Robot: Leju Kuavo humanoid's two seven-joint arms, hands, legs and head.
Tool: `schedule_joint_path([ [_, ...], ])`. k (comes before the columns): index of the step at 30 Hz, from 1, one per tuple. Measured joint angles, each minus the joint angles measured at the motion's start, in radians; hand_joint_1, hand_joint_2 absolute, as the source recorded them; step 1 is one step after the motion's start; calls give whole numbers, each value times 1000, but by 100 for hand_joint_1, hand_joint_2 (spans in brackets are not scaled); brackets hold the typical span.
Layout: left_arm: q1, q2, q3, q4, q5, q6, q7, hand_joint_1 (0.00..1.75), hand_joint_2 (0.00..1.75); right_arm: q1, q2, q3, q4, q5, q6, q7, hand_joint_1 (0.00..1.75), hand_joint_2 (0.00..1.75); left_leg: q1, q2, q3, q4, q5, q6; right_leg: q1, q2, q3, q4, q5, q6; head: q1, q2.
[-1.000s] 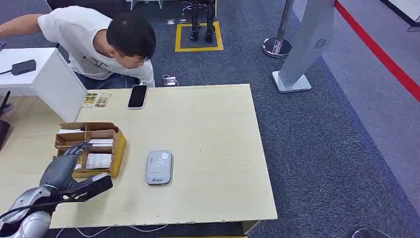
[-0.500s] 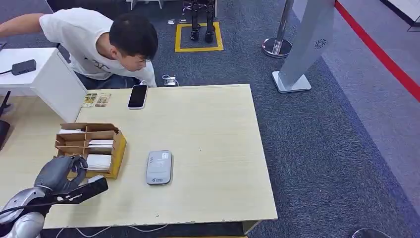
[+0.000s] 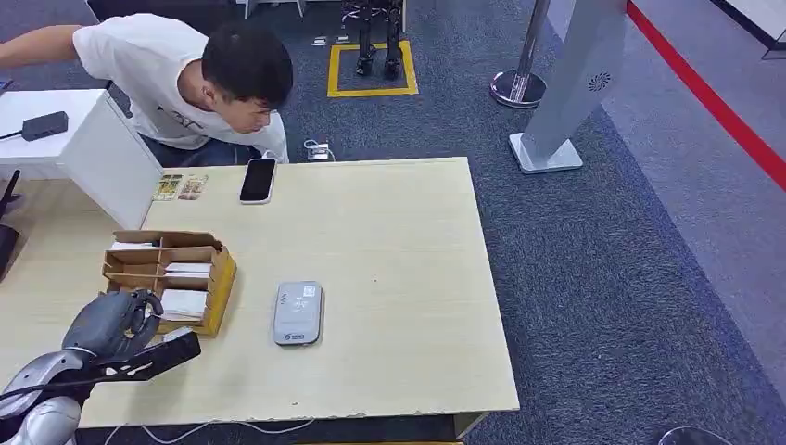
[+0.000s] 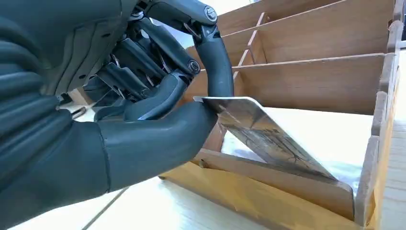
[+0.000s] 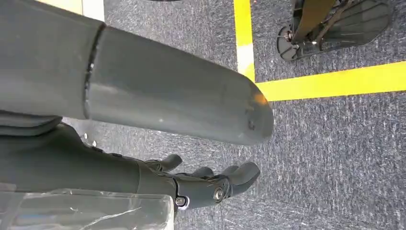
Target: Pass the card to the sensor for recognition and then transmit it.
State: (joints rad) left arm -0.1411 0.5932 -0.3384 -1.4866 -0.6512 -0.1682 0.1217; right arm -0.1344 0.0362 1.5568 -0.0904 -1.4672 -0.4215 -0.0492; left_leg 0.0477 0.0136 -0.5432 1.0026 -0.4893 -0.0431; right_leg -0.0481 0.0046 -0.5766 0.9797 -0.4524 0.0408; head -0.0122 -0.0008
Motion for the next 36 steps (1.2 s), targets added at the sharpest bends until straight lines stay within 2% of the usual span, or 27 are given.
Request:
schedule_joint_path([
  [6,0,2,0,-1,16,0,0,175,175,0,0,0,0,-1,0,0,0,0,0,0,0,0,0,0,0,0,0,0,0,0,0,0],
  [10,-15,19,6,-12,23,1,0,175,175,0,0,0,0,5,3,0,0,0,0,0,0,0,0,0,0,0,0,0,0,0,0,0],
  [19,-183,92,43,-31,62,-59,13,175,175,0,0,0,0,34,17,-5,0,0,1,0,0,0,2,-2,1,0,0,1,2,-2,0,0],
  [32,-233,111,46,-34,72,-54,24,175,175,-3,0,0,-4,57,19,4,0,0,1,0,1,0,2,-2,1,0,0,1,2,-2,0,0],
  [36,-245,116,50,-34,50,-33,47,175,175,-3,0,0,-5,58,19,3,0,0,1,0,0,0,2,-2,1,0,0,1,2,-2,0,0],
])
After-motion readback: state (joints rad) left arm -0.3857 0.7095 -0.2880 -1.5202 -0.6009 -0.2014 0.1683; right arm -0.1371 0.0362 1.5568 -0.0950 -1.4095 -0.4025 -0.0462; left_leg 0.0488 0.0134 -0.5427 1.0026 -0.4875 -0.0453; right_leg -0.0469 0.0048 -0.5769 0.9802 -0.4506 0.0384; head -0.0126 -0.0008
